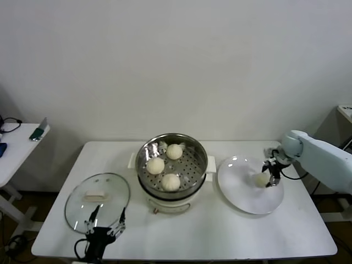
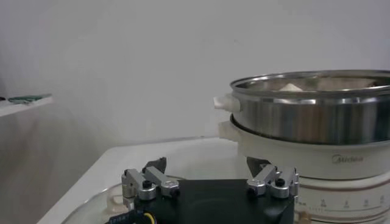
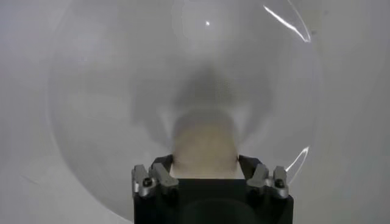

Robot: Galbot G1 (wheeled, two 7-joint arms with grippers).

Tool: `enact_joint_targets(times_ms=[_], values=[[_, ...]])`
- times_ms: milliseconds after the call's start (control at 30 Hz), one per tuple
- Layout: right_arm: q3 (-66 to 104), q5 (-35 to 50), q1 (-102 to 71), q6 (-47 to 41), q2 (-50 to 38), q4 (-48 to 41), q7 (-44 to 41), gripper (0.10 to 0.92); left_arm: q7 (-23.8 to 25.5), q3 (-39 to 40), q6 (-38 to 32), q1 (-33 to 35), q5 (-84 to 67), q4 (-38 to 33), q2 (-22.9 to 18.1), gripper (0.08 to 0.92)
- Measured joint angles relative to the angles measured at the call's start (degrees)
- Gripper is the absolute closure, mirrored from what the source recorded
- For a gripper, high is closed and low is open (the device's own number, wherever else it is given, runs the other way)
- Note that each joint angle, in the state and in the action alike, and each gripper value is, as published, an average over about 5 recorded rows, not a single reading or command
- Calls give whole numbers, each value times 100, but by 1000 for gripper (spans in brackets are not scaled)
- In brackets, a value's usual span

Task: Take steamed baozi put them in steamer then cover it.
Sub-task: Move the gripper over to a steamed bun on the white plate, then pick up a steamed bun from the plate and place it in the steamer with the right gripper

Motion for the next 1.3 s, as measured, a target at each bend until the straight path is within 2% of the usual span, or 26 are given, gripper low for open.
enact_joint_targets(times_ms=[300, 667, 900, 1300], values=[[-653, 552, 797, -193, -156, 585, -7, 342, 0, -5, 12, -1, -3, -34, 5, 177], [-2357, 2464, 3428, -675, 293, 2012, 8, 347, 6, 34, 44, -51, -33, -18, 62, 177], [-2701, 3461, 4305, -1099, 880, 2832, 262, 347, 13, 59, 64, -123, -56, 27, 79, 177], [-2900, 3781, 4106, -1651, 1815, 3297, 915, 347, 13, 12, 41, -84, -94, 88, 153, 177]])
